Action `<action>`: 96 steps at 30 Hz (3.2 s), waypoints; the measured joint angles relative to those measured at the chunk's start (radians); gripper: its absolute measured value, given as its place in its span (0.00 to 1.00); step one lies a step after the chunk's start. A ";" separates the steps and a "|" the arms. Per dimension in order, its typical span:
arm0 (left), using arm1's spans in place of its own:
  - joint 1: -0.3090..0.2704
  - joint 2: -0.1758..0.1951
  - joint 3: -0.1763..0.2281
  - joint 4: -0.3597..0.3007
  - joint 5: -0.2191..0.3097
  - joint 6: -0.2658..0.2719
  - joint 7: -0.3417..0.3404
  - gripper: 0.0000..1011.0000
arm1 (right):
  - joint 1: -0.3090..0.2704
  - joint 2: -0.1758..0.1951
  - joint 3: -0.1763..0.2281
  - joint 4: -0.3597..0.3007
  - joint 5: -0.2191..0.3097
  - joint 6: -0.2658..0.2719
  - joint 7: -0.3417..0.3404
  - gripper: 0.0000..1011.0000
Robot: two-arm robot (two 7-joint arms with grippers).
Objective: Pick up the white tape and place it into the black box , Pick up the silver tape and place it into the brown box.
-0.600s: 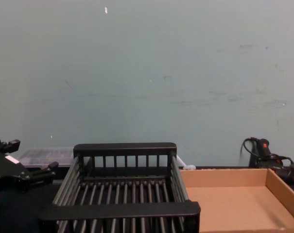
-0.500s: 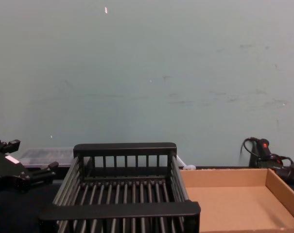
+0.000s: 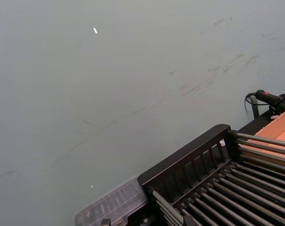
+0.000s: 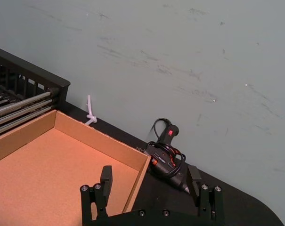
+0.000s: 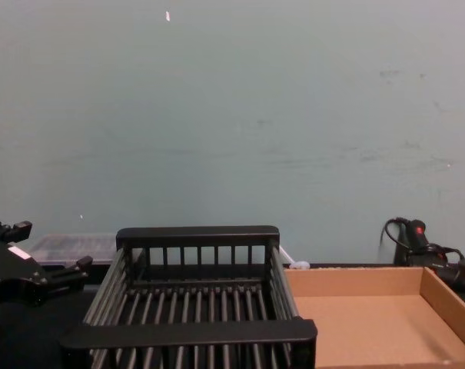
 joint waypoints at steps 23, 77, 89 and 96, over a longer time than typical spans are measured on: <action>0.000 0.000 0.000 0.000 0.000 0.000 0.000 0.99 | 0.000 0.000 0.000 0.000 0.000 0.000 0.000 0.99; 0.000 0.000 0.000 0.000 0.000 0.000 0.000 0.99 | -0.313 0.085 0.240 -0.378 0.187 0.244 0.170 0.99; 0.000 0.000 0.000 0.000 0.000 0.000 0.000 0.99 | -0.357 0.111 0.295 -0.426 0.234 0.330 0.250 0.99; 0.000 0.000 0.000 0.000 0.000 0.000 0.000 0.99 | -0.384 0.111 0.310 -0.435 0.237 0.351 0.284 0.99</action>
